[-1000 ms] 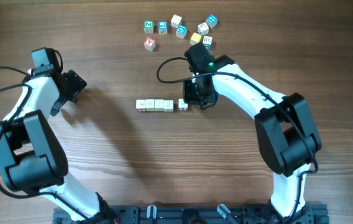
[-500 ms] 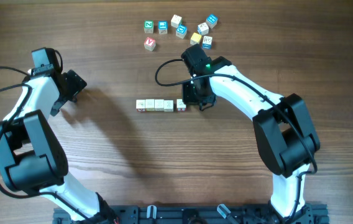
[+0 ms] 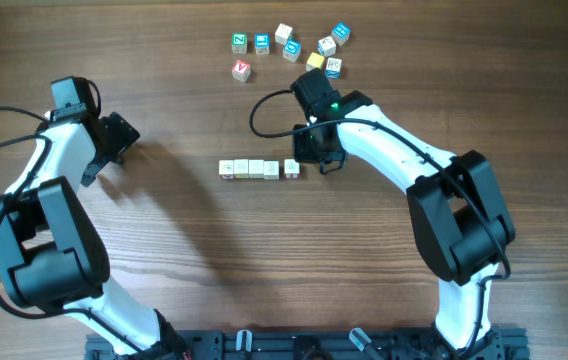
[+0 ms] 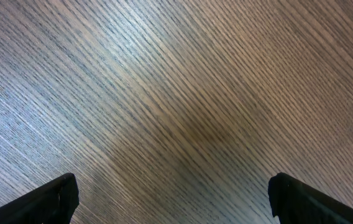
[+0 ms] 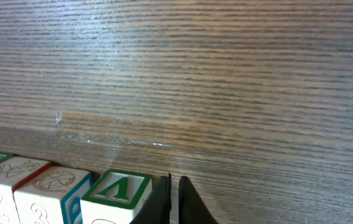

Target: Form a horizontal line

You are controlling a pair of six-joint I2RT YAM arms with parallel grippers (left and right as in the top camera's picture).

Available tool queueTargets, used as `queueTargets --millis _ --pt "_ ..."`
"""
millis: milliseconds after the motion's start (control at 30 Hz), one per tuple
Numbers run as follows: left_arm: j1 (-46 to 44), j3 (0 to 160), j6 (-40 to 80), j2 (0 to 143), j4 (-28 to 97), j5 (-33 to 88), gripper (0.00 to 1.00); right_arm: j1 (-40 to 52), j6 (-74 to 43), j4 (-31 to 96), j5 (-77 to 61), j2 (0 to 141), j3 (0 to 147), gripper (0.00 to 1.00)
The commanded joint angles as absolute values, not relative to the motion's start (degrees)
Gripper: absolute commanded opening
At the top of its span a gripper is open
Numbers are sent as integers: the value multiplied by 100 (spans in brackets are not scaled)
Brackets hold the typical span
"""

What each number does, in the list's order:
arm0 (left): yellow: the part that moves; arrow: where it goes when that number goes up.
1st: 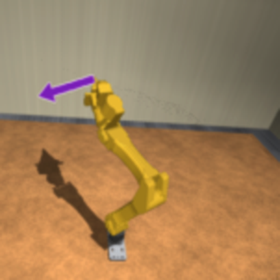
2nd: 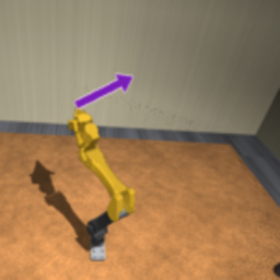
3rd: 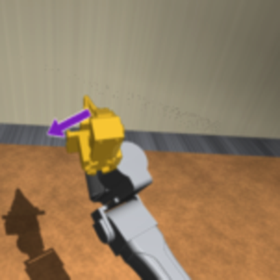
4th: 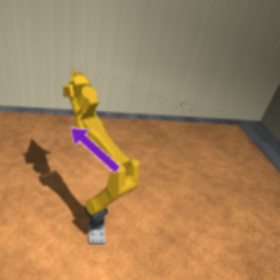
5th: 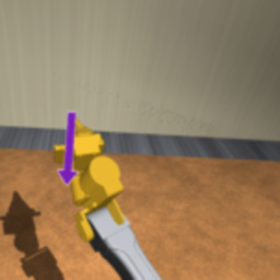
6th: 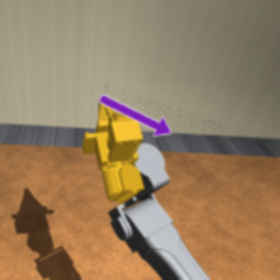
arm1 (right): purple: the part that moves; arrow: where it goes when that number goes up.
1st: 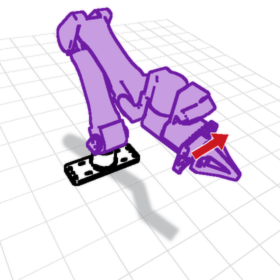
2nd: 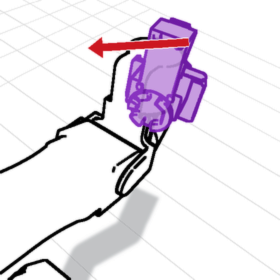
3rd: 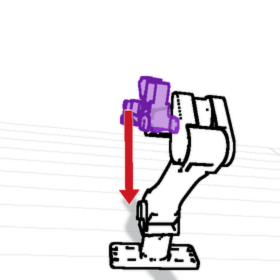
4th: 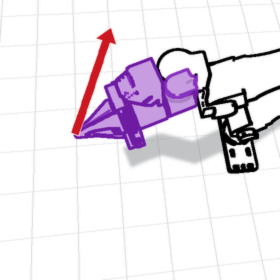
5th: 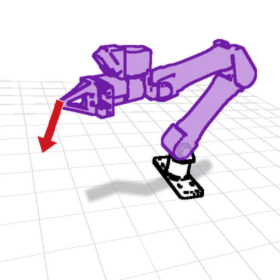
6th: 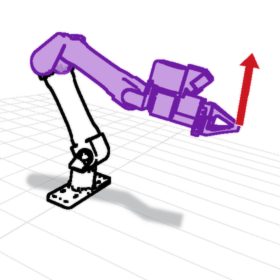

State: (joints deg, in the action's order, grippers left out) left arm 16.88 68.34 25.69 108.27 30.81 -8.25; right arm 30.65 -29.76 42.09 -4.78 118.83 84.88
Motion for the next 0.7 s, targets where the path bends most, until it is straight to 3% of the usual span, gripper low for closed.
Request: queueTargets --millis 0,667 --pt "1684 6814 2620 10866 3081 -819 100 3070 -2998 4150 -266 11915 8460 4" --pt "1684 6814 2620 10866 3081 -819 100 3070 -2991 3651 -252 11915 8462 4"
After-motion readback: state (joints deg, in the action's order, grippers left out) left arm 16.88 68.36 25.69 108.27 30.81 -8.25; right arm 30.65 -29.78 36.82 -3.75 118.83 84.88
